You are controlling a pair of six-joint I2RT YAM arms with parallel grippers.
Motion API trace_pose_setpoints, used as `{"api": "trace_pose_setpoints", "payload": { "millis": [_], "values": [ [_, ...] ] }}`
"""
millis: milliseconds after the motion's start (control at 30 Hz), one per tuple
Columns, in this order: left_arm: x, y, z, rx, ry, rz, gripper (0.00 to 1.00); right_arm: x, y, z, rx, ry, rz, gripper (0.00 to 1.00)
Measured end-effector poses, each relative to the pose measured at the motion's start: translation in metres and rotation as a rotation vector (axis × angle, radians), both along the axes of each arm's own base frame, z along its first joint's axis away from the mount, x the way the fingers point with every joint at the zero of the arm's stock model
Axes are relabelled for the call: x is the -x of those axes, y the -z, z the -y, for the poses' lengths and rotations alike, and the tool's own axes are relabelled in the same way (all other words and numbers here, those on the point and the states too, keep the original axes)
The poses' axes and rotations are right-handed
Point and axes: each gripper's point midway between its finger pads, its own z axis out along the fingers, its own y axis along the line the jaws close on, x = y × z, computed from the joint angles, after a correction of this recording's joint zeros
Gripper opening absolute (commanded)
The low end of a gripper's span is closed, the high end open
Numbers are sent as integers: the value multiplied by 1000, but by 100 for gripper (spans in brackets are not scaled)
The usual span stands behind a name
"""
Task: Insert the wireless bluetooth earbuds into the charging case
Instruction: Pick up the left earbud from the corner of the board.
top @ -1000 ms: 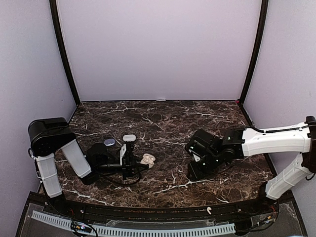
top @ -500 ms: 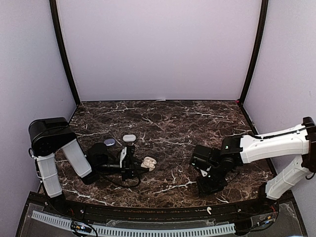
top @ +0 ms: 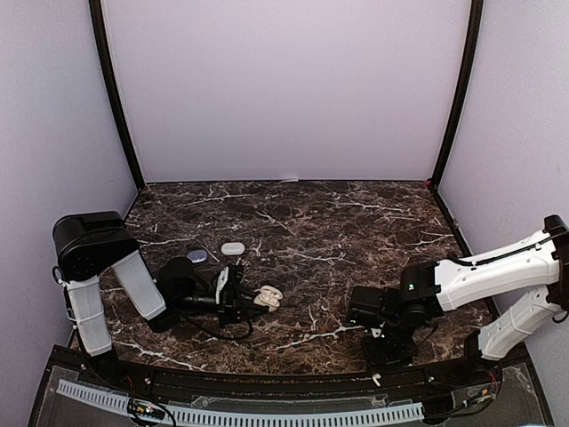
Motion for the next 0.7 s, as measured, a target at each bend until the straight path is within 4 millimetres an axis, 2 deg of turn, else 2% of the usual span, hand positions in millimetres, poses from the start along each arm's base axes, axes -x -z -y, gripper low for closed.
{"api": "trace_pose_setpoints", "payload": {
  "millis": [267, 533, 700],
  "values": [
    [1, -1, 0, 2, 6, 1, 10, 11, 15, 9, 24, 59, -21, 39],
    [1, -1, 0, 4, 6, 2, 10, 10, 19, 3, 3, 100, -11, 40],
    [1, -1, 0, 4, 7, 2, 10, 8, 23, 2, 14, 116, -5, 34]
  ]
}}
